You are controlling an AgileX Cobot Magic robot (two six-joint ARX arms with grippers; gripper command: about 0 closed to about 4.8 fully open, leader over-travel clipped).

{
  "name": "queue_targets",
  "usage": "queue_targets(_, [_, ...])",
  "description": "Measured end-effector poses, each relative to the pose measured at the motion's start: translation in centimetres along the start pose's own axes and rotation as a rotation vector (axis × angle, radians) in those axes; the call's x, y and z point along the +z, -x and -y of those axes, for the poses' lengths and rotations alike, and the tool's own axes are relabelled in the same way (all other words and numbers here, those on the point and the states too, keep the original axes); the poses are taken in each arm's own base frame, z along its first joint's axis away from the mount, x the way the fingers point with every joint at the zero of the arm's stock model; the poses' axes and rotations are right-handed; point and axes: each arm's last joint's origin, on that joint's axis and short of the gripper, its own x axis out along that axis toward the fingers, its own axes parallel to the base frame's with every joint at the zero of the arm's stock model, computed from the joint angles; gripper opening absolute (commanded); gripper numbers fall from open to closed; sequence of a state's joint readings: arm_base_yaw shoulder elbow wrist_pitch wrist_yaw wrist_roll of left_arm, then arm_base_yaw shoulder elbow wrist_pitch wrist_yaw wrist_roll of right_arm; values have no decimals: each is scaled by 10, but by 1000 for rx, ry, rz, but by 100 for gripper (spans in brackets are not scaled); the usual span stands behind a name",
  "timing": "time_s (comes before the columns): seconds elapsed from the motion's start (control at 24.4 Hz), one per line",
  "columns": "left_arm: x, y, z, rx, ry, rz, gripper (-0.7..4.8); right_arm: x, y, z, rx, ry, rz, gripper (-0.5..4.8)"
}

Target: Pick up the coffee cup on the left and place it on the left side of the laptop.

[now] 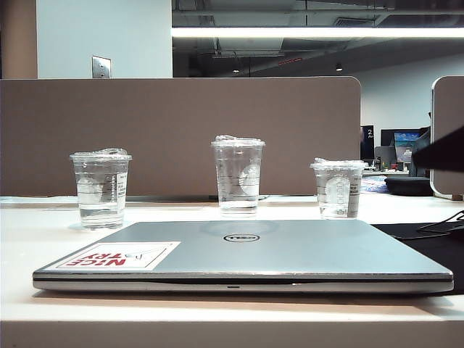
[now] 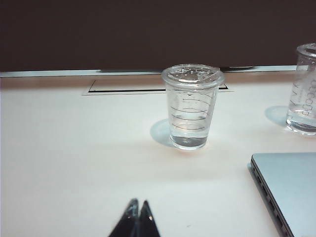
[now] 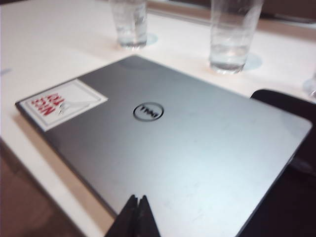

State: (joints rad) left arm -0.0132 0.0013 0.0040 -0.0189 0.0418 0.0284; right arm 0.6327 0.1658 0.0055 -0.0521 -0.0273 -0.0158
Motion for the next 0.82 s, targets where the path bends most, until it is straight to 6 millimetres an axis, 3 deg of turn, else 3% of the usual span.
queue_targets(0.29, [3, 0, 0, -17, 60, 27, -4, -1, -1, -1, 6, 1, -16, -4])
queue_targets(0.53, [20, 2, 1, -67, 101, 196, -5, -1, -1, -1, 7, 1, -16, -4])
queue_targets(0.82, [20, -7, 1, -69, 119, 172, -5, -1, -1, -1, 7, 1, -16, -4])
